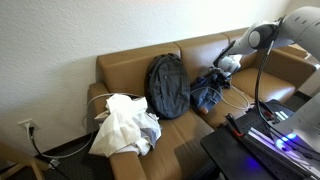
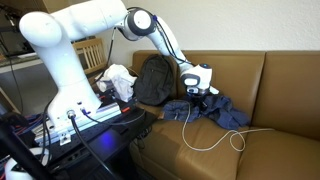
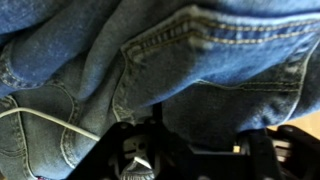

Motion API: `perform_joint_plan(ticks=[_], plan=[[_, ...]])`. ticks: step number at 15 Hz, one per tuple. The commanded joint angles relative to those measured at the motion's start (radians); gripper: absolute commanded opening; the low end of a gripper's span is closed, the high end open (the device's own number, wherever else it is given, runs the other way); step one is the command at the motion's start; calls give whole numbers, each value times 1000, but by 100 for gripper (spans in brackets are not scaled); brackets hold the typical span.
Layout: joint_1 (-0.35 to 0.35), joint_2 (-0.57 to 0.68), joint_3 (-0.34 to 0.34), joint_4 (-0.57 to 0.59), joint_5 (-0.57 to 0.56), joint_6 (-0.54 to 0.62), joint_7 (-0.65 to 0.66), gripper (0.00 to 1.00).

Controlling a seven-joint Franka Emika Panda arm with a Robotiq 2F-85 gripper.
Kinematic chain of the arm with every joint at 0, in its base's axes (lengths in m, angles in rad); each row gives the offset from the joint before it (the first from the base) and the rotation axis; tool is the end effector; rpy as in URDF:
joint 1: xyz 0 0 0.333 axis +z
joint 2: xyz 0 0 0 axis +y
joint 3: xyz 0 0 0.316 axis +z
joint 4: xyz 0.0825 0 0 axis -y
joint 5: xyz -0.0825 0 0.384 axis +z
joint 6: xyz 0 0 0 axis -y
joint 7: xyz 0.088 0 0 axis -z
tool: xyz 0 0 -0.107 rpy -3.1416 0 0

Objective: Put the blue jeans on the left armrest

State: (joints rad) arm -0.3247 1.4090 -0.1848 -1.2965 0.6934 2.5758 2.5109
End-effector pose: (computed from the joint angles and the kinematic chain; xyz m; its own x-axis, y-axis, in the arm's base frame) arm 0.5611 -0.3084 -0.1185 -0.9430 0.3325 0.0121 0.3297 0.9292 0.1668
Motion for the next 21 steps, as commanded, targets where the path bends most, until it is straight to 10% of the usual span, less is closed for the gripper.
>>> perform_joint_plan(ticks=[1, 6, 14, 20, 21], plan=[[-13, 37, 14, 58, -15, -13, 69, 30], [-100, 15, 58, 94, 2, -115, 91, 0], [-292, -357, 195, -154, 129, -175, -329, 4], [-307, -651, 163, -409, 162, -225, -715, 4], [-254, -512, 115, -265, 163, -213, -607, 15]])
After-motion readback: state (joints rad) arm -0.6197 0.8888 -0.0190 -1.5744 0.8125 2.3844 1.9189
